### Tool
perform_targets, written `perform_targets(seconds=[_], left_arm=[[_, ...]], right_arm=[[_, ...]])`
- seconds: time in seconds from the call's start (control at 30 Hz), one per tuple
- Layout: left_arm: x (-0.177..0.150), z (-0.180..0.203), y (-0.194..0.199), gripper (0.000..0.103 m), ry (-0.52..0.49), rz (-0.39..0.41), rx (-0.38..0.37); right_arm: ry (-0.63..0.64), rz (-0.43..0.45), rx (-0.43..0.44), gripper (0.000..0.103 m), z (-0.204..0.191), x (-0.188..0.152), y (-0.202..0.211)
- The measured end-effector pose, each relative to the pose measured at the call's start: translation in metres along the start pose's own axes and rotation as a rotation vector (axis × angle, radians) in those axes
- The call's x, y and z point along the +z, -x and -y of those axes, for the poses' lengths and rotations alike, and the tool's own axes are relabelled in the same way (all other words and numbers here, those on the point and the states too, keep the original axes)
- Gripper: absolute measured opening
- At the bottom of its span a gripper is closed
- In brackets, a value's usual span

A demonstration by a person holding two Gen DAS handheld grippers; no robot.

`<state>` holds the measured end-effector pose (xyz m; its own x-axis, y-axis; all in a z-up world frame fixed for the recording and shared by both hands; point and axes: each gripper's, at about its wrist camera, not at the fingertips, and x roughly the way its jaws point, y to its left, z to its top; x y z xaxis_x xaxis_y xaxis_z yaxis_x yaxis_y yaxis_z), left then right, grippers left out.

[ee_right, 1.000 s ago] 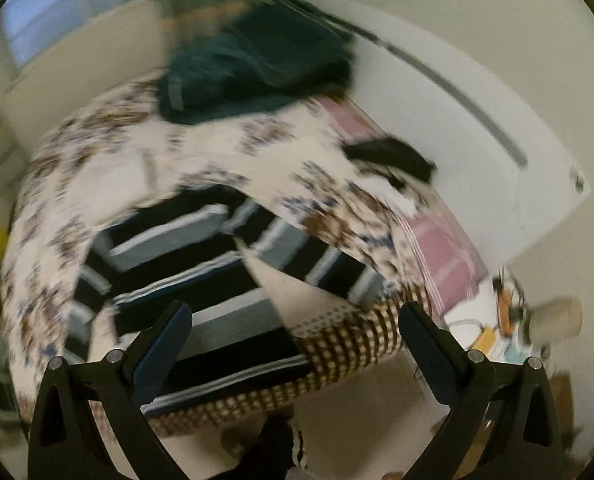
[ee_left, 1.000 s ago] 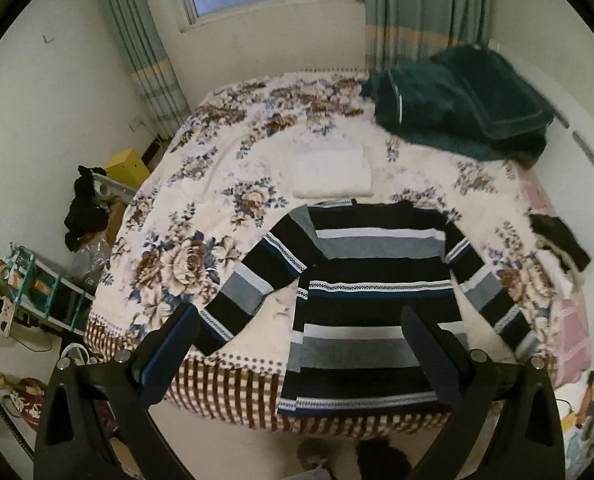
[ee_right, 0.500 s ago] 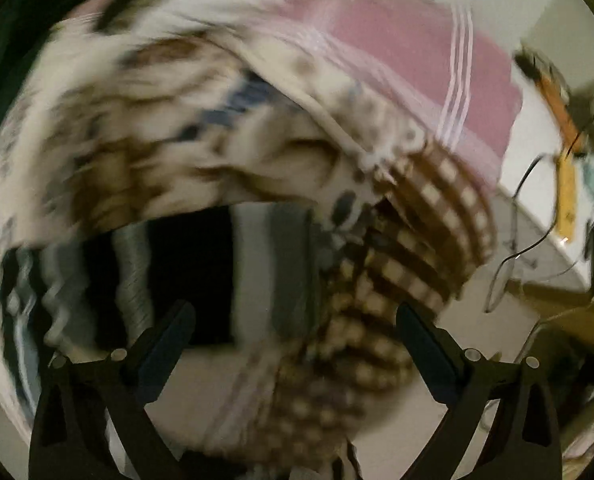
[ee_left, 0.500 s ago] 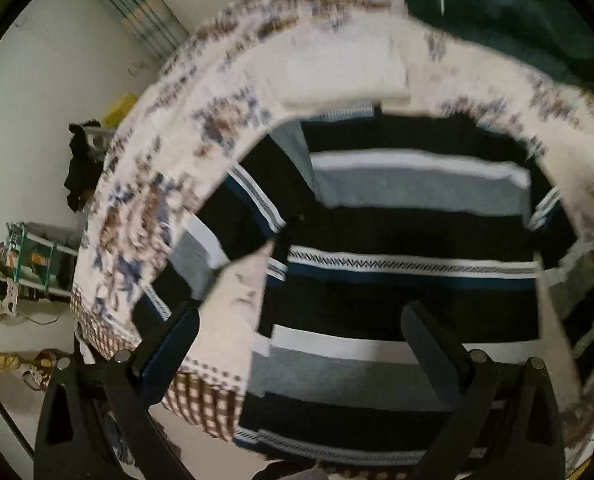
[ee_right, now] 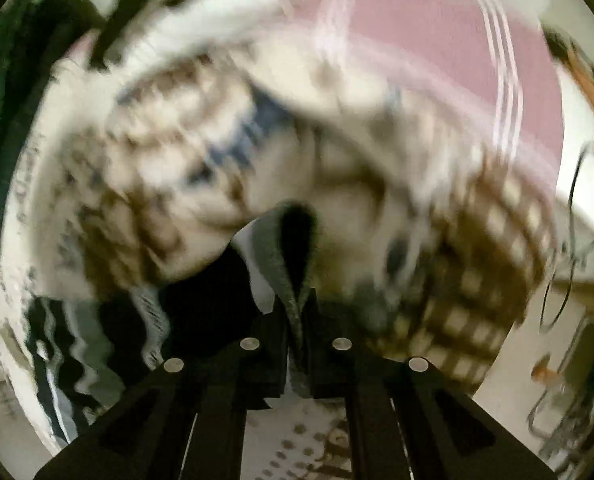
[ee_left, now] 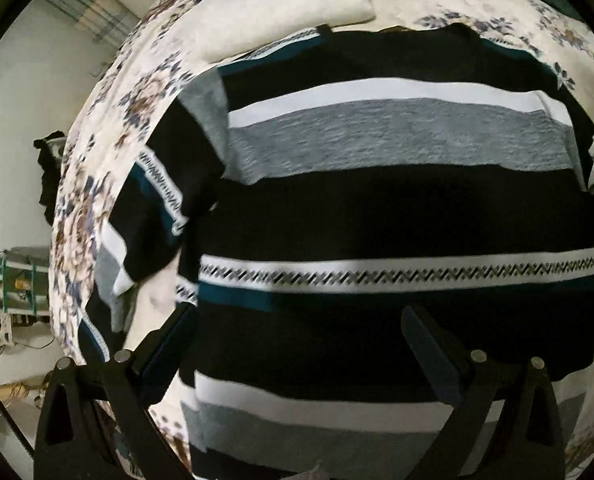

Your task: Fold small clothes

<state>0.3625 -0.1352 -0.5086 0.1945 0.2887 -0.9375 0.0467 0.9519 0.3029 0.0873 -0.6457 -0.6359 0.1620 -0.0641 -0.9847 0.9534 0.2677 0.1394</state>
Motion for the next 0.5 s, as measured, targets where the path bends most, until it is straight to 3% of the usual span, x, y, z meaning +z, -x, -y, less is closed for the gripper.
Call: perform_targets(seconds=[0.1, 0.3, 0.43, 0.5], left_arm=[[0.008, 0.003, 0.003, 0.103, 0.005, 0.012, -0.026], [0.022, -0.003, 0.0, 0.103, 0.073, 0.016, -0.075], [0.025, -0.028, -0.004, 0.103, 0.141, 0.024, -0.079], [0.023, -0.047, -0.008, 0.103, 0.179, 0.028, -0.075]], right_arm=[[0.028, 0.097, 0.015, 0.006, -0.013, 0.025, 0.037], [0.087, 0.183, 0.056, 0.006, -0.081, 0.069, 0.072], [0.146, 0.179, 0.185, 0.006, -0.153, 0.061, 0.107], [0.22, 0.155, 0.263, 0.006, -0.214, 0.034, 0.121]])
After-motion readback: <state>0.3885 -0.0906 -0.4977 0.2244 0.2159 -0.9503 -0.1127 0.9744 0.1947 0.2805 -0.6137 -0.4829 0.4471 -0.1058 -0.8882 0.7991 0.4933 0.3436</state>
